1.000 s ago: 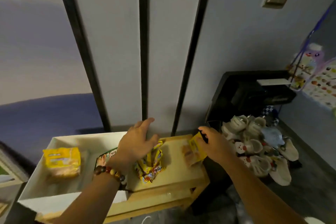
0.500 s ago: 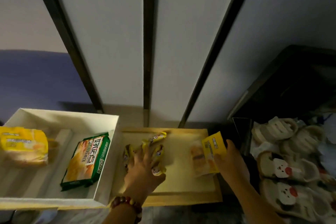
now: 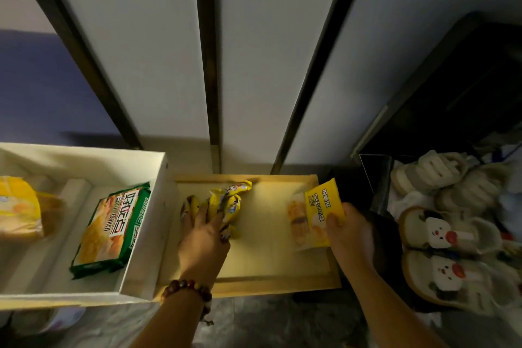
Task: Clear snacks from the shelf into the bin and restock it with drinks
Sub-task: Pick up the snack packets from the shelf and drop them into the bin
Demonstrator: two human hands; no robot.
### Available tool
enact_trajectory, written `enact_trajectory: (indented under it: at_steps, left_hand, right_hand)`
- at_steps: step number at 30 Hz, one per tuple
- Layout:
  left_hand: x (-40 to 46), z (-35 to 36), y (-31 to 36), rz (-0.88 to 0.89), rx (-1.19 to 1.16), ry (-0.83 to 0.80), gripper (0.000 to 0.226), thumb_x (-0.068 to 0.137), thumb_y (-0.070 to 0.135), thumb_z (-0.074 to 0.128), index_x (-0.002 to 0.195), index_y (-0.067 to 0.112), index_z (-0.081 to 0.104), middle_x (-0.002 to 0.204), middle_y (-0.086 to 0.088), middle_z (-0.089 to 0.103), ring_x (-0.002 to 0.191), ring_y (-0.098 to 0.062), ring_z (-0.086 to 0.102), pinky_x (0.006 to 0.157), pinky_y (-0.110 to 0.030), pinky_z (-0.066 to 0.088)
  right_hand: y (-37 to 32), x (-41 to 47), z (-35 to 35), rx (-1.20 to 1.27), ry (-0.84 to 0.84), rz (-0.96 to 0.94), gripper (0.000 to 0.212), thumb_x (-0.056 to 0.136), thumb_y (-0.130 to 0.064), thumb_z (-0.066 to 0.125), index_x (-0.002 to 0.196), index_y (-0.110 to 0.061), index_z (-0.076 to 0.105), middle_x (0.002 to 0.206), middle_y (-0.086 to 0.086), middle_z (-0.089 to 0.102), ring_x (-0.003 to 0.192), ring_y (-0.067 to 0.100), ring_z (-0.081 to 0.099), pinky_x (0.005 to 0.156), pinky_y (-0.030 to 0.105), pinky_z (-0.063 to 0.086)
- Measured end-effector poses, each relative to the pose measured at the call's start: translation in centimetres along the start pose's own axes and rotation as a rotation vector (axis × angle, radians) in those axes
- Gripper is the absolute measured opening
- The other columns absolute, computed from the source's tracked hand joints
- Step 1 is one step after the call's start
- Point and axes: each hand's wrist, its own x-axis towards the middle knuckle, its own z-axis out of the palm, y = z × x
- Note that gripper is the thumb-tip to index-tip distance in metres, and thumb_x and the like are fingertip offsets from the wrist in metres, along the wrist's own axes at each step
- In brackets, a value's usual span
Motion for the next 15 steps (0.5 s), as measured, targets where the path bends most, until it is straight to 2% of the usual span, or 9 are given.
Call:
enact_trajectory:
  at_steps: [6, 11, 15]
  left_hand:
    - [-0.4, -2.2, 1.3, 0.032, -0.044, 0.035, 0.051, 0.075, 0.026, 0.063, 0.124, 0.031, 0.051, 0.134, -0.003, 0.047, 0.129, -0.029, 0.035, 0.079, -0.041, 0.052]
    - [-0.8, -5.7, 4.4, 0.044, -0.105, 0.108, 0.047, 0.072, 0.026, 0.067, 0.118, 0.031, 0.058, 0.134, 0.0, 0.049, 0.113, -0.034, 0.05, 0.075, -0.041, 0.051]
    - [-1.6, -9.7, 8.1, 0.181, -0.191, 0.155, 0.044, 0.069, 0.023, 0.07, 0.111, 0.033, 0.061, 0.131, 0.001, 0.052, 0.108, -0.032, 0.054, 0.072, -0.038, 0.051]
  right_hand:
    - [-0.8, -0.9, -0.5, -0.015, 0.044, -0.059, 0.009, 0.092, -0.019, 0.051, 0.084, -0.016, 0.054, 0.077, -0.003, 0.058, 0.061, -0.001, 0.051, 0.052, 0.014, 0.037]
    - [-2.4, -1.3, -2.4, -0.004, 0.093, -0.107, 0.01, 0.092, -0.022, 0.05, 0.083, -0.019, 0.052, 0.077, -0.006, 0.057, 0.06, -0.001, 0.052, 0.051, 0.014, 0.037]
    - [-4.1, -2.5, -5.6, 0.035, 0.159, -0.132, 0.012, 0.092, -0.022, 0.05, 0.08, -0.02, 0.051, 0.073, -0.007, 0.057, 0.056, 0.0, 0.051, 0.048, 0.015, 0.036]
